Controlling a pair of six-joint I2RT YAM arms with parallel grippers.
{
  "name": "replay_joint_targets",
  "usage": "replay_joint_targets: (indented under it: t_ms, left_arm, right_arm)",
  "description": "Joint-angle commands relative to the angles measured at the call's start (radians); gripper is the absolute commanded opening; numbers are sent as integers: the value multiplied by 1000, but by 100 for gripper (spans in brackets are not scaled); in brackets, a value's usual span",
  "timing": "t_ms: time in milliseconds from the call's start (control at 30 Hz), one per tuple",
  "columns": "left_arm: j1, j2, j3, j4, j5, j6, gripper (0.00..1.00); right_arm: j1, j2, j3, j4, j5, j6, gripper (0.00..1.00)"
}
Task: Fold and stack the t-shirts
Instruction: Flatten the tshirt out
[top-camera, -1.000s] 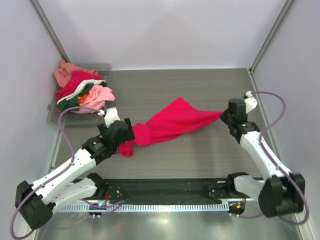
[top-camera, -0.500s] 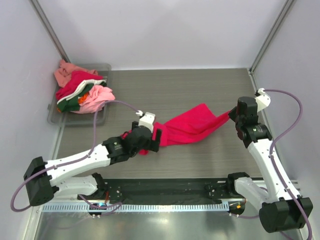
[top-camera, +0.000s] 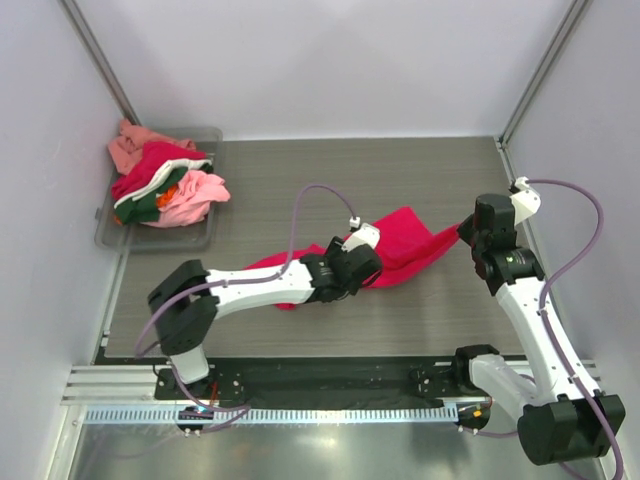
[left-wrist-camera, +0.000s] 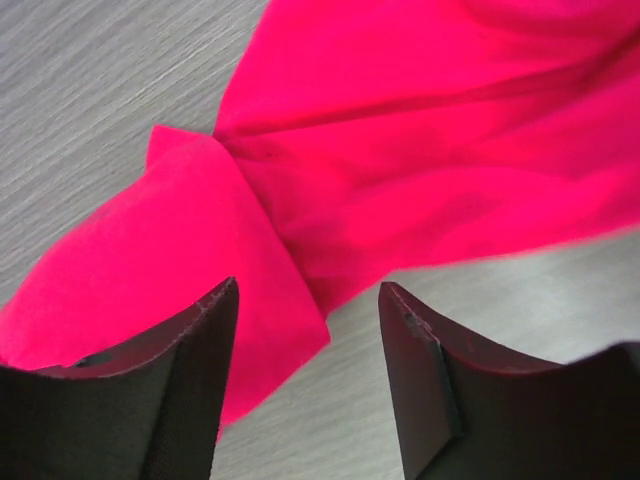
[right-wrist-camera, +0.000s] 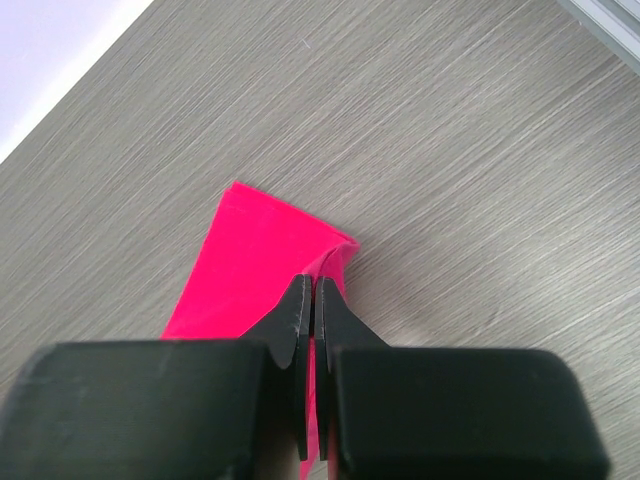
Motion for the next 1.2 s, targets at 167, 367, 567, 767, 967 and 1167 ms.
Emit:
replay_joint_targets:
  t_ms: [167,367,567,767,967,1167]
  left_arm:
    - [34,166,145,-146,-102,-63,51]
    - [42,209,191,-270,-228,-146,43]
    - [65,144,124,-255,-210,-176,17]
    - [115,30,38,-175,-103,-162,0]
    - [291,-210,-16,-135,106,-110,0]
    - [497,-396,33,-230,69,-82,0]
  right_arm:
    - [-7,-26,-9,19,1,-20,1]
    - [-10,-24,-12,21,-1,-22,1]
    - [-12,-21,-21,22,1,-20,1]
    - [-16,-12,-24,28,1,-17,1]
    - [-21,41,-22,50,-22,-6,1]
    - [-28,181,60,77,-82,41,1]
